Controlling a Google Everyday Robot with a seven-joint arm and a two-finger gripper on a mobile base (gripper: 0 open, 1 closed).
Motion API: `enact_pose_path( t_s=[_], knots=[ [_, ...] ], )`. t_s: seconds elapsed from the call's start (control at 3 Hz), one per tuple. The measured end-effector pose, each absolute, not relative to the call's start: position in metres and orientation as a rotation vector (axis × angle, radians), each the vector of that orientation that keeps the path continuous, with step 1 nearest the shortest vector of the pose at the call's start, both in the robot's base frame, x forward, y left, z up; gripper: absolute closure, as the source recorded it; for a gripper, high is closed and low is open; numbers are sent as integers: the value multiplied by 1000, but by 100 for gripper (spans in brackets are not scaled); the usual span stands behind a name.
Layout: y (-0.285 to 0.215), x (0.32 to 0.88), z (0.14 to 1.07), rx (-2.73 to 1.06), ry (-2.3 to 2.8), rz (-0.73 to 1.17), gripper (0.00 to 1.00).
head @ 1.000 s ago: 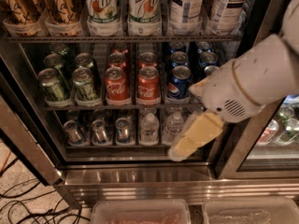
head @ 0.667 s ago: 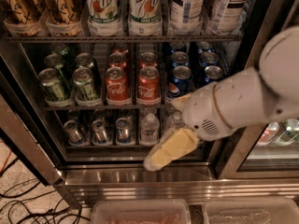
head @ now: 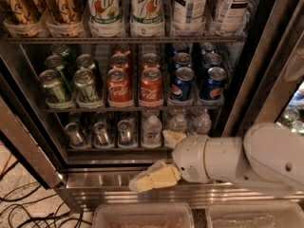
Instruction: Pick water bottle from bottom shelf of fridge
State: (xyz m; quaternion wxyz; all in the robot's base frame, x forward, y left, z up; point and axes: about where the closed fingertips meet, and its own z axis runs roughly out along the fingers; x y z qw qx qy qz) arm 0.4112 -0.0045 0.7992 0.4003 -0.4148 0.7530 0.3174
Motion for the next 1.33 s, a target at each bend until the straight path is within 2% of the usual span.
enact_pose_path(
  t_s=[0.67, 1.33],
  knots=[
    [-3, 422, 803, -948, 1840, 833, 0],
    [-36, 447, 791, -791, 1797, 592, 0]
  ],
)
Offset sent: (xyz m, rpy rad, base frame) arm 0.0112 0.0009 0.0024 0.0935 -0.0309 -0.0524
